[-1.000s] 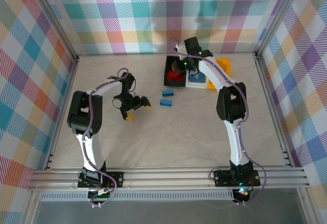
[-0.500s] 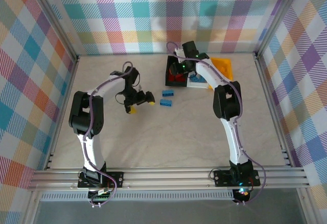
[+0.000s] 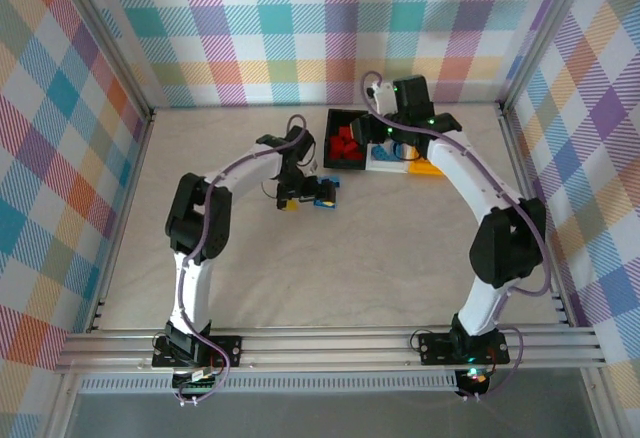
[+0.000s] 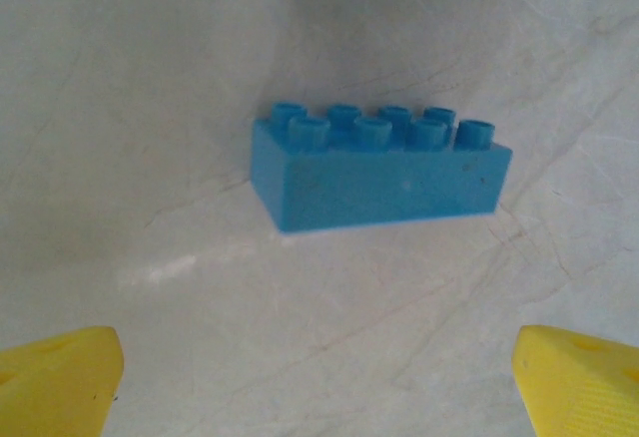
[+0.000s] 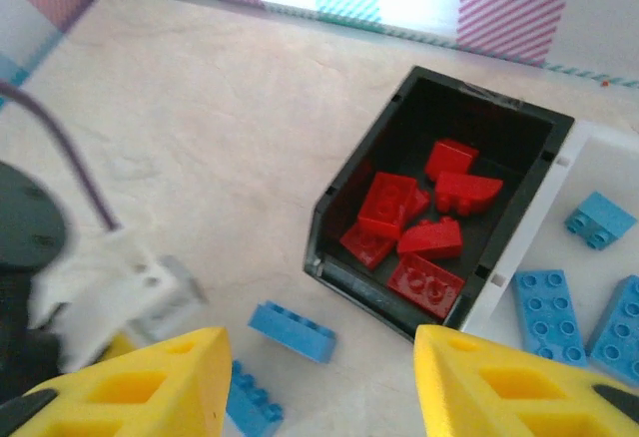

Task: Sort the legos into containers by color

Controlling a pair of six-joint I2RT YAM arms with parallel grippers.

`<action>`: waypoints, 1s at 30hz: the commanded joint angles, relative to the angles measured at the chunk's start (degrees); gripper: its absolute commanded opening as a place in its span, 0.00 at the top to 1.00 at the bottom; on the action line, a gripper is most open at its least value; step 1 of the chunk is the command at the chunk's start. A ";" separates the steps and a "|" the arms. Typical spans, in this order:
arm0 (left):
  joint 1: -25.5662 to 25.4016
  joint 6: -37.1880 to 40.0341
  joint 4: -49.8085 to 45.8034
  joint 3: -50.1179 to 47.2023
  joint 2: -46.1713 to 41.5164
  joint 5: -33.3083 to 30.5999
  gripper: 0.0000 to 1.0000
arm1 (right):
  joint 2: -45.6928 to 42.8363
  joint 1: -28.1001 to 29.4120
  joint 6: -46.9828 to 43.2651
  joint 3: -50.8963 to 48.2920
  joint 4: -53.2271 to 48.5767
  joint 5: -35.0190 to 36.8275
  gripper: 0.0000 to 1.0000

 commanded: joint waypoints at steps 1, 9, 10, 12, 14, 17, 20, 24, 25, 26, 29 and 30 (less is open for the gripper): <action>-1.79 3.19 -1.96 4.94 3.25 -4.49 0.00 | 0.49 -1.10 -1.04 3.04 -8.22 -7.61 0.49; -3.61 7.28 -4.96 12.77 9.72 -8.43 0.00 | -9.52 -3.00 6.39 -8.97 -0.23 -11.41 0.18; -3.97 7.68 -5.23 13.33 10.10 -8.60 0.00 | -10.78 -3.02 6.82 -10.57 0.73 -10.07 0.01; -4.69 8.53 -5.68 14.16 10.90 -9.20 0.00 | -13.44 -3.06 8.63 -13.73 2.78 -6.10 0.00; -5.17 8.77 -5.79 14.41 11.59 -9.65 0.00 | -16.08 -3.09 11.42 -17.48 5.51 -1.79 0.00; -5.52 8.36 -5.97 14.97 12.42 -10.00 0.03 | -17.73 -3.23 12.41 -19.58 6.60 -0.73 0.00; -5.80 7.65 -5.97 15.92 13.04 -10.38 0.13 | -17.56 -3.31 12.47 -19.03 4.71 -0.89 0.00; -5.88 6.86 -6.56 17.35 13.71 -10.45 0.23 | -18.14 -3.36 13.35 -20.46 5.40 -0.97 0.00; -5.90 6.72 -6.71 17.43 13.72 -10.37 0.25 | -18.12 -3.38 13.36 -20.85 5.34 -1.43 0.00; -5.85 6.67 -6.76 17.36 13.52 -10.19 0.28 | -18.09 -3.32 13.31 -21.10 5.12 -1.73 0.00; -5.90 6.50 -7.37 16.93 12.70 -9.57 0.35 | -18.17 -3.44 13.33 -22.33 4.89 -1.68 0.00; -5.88 6.32 -7.22 16.43 12.20 -9.28 0.38 | -18.26 -3.44 13.45 -22.85 4.96 -1.64 0.00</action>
